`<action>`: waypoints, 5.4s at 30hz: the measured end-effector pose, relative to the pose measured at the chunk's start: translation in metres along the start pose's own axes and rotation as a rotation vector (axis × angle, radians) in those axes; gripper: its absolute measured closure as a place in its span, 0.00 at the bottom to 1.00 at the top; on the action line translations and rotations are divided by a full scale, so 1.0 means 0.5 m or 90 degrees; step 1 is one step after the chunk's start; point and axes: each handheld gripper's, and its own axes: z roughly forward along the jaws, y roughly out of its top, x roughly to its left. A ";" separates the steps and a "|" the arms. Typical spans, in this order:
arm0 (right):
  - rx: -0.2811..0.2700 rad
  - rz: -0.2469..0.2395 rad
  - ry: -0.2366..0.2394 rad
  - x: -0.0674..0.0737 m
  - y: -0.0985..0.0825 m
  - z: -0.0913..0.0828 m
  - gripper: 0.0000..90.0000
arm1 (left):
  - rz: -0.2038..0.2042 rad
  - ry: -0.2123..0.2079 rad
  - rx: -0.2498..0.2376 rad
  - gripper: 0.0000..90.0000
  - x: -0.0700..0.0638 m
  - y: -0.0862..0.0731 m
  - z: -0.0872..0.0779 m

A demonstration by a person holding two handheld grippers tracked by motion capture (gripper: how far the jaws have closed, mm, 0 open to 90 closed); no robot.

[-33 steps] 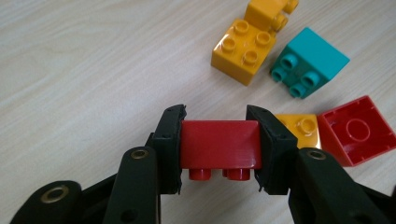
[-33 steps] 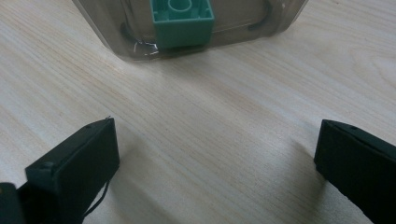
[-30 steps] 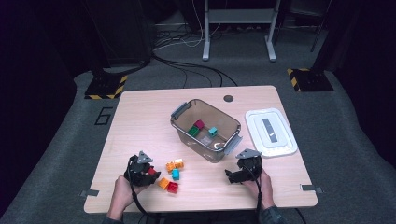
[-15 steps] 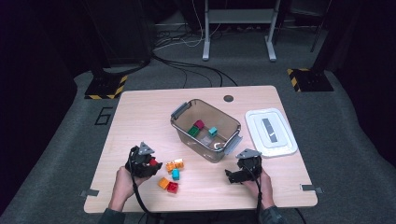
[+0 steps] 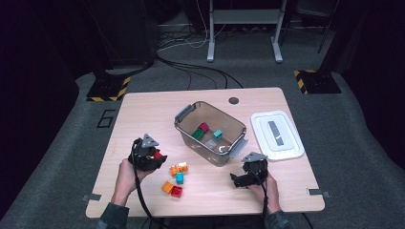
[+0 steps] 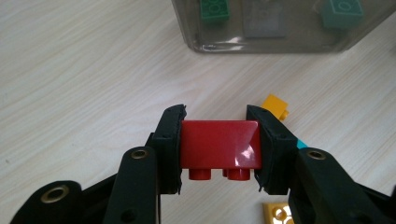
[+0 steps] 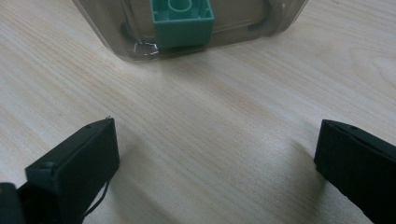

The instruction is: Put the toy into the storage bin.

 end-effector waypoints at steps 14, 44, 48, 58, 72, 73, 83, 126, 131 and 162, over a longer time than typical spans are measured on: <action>0.000 0.000 0.000 0.000 0.000 0.000 0.00 | 0.022 0.005 -0.007 0.65 0.004 0.057 -0.013; 0.000 0.000 0.000 0.000 0.000 0.000 0.00 | 0.059 0.017 -0.044 0.65 0.004 0.167 -0.048; 0.000 0.000 0.000 0.000 0.000 0.000 0.00 | 0.065 0.016 -0.046 0.65 0.004 0.184 -0.051; 0.000 0.000 0.000 0.000 0.000 0.000 0.00 | 0.075 0.017 -0.049 0.65 0.005 0.227 -0.049; 0.000 0.001 0.000 0.000 0.000 0.000 0.00 | 0.079 0.008 -0.034 0.65 0.009 0.276 -0.015; 0.000 0.000 0.000 0.000 0.000 0.000 0.00 | 0.078 0.004 -0.030 0.65 0.008 0.280 -0.010; 0.000 0.000 0.000 0.000 0.000 0.000 0.00 | 0.070 -0.016 -0.006 0.65 0.015 0.313 0.034; 0.000 -0.001 0.000 0.000 0.000 0.000 0.00 | 0.023 -0.005 -0.033 0.08 0.009 0.193 0.001; 0.000 -0.008 0.000 -0.002 -0.001 0.000 0.00 | 0.018 0.005 -0.024 0.06 0.013 0.155 -0.006; 0.000 0.000 -0.002 0.000 0.000 0.000 0.00 | -0.061 0.000 0.008 0.02 0.000 -0.077 0.027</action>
